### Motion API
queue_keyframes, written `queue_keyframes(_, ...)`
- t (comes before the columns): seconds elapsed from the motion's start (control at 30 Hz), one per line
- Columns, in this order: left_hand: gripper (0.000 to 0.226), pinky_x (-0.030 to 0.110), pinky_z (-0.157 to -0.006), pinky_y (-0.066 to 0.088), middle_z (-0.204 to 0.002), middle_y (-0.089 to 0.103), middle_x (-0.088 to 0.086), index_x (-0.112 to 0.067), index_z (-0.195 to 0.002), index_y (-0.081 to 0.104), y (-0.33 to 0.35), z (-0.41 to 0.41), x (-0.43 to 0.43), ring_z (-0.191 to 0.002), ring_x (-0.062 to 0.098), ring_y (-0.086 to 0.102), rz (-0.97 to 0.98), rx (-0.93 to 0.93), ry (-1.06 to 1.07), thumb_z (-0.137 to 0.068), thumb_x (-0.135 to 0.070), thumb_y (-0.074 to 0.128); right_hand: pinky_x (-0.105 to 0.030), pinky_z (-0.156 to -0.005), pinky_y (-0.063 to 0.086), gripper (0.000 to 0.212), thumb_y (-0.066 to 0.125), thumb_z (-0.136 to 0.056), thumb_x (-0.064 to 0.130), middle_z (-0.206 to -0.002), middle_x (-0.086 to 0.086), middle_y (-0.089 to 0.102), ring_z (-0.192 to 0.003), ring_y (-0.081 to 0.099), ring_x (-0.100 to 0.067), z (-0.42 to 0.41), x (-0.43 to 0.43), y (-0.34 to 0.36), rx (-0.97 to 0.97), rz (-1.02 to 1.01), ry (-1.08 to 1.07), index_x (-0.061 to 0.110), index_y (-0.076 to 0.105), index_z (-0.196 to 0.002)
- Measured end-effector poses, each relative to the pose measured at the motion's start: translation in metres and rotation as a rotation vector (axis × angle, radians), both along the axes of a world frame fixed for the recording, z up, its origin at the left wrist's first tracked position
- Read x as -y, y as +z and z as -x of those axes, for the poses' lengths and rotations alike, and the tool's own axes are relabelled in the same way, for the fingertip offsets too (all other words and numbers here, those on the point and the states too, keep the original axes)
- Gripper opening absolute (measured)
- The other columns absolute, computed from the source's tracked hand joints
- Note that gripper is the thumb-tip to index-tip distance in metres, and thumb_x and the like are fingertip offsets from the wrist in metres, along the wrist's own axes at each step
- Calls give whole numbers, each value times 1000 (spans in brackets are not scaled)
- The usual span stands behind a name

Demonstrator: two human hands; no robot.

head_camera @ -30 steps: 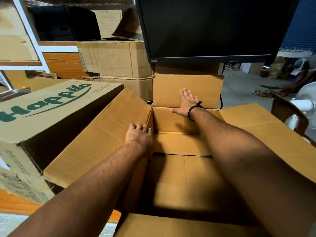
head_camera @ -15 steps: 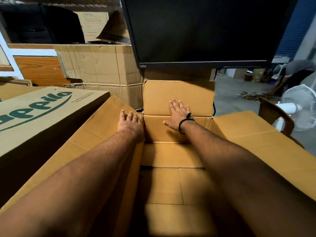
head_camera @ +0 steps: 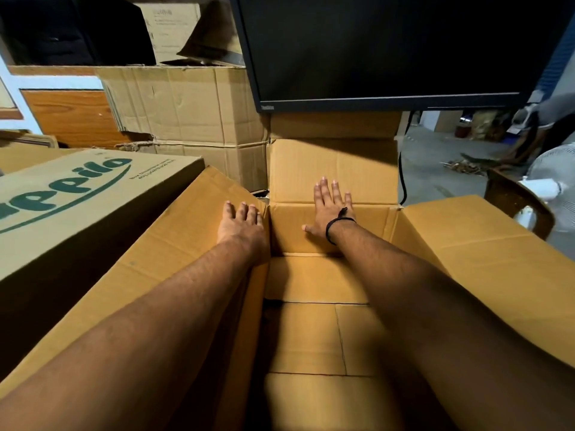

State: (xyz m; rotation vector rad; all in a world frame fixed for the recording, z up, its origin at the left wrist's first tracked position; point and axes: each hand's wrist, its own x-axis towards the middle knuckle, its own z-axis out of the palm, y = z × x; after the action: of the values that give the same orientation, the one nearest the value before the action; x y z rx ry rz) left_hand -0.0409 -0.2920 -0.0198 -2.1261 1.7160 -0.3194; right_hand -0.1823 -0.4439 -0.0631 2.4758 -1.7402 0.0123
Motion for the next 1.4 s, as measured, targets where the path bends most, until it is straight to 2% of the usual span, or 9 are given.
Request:
queue_keyframes(0.13, 75, 55, -117, -2, -160, -1, 10, -12, -152, 5, -1, -1, 2, -147, 30, -5, 3, -32, -9, -93, -47, 37, -52, -116, -5, 113, 51, -80, 69, -153, -5, -34, -143, -24, -29, -1, -3, 6, -5, -44, -6, 16, -23, -148)
queue_keyframes(0.23, 79, 55, -117, -1, -160, 3, 10, -13, -152, 9, 4, 0, 0, -148, 29, -2, 3, -63, -14, -92, -54, 41, -51, -118, -1, 106, 50, -83, 67, -158, -3, -24, -147, -15, -27, 0, -10, 18, 48, -46, 11, 18, -14, -151)
queue_keyframes(0.33, 81, 55, -117, -4, -160, 7, 8, -14, -151, 13, 13, 6, -6, -148, 26, 0, 23, -123, -38, -90, -57, 44, -50, -118, 3, 94, 50, -87, 61, -161, 0, -9, -148, -3, -24, 4, -24, 27, 134, 53, 62, 22, -3, -153)
queue_keyframes(0.4, 83, 56, -116, -5, -160, 9, 8, -14, -151, 13, 21, 11, -14, -148, 25, 0, 49, -140, -39, -89, -59, 44, -51, -118, 2, 91, 51, -87, 59, -161, 1, -7, -148, -4, -23, 10, -38, 27, 160, 123, 99, 24, 0, -153)
queue_keyframes(0.67, 89, 60, -114, -5, -160, 9, 5, -19, -151, 14, 35, 18, -58, -148, 26, 0, -133, -114, 48, -84, -65, 47, -55, -117, 3, 92, 51, -85, 63, -161, 2, -9, -148, -4, -25, 87, -85, 25, 68, 196, 68, 28, 0, -153)
queue_keyframes(0.8, 97, 59, -114, -6, -161, -3, 5, -19, -152, 1, 14, 15, -78, -147, 27, -7, -128, -37, 42, -82, -65, 49, -55, -117, 3, 98, 51, -83, 66, -160, 2, -15, -148, -8, -25, 120, -95, 15, 13, 172, 40, 31, -9, -152)
queue_keyframes(0.9, 88, 57, -115, -5, -161, -5, 6, -16, -152, -1, 11, 21, -84, -147, 27, -7, -92, -13, 38, -87, -53, 47, -54, -117, 2, 97, 49, -85, 65, -159, 0, -20, -148, -9, -25, 117, -96, 22, 75, 204, 50, 30, -12, -151)
queue_keyframes(1.13, 91, 56, -116, -3, -161, -2, 5, -14, -152, 0, 9, 25, -95, -148, 28, -5, -87, -8, 35, -86, -56, 46, -53, -117, 1, 99, 52, -84, 65, -158, 0, -23, -148, -10, -25, 92, -76, 36, 146, 177, 6, 29, -10, -152)
queue_keyframes(1.4, 91, 55, -116, -3, -161, -3, 5, -14, -152, 1, 10, 43, -118, -148, 28, -5, -96, -133, 64, -82, -49, 48, -52, -117, 1, 102, 53, -81, 69, -159, -2, -21, -148, -9, -25, 92, -78, 49, 183, 165, -24, 30, -9, -152)
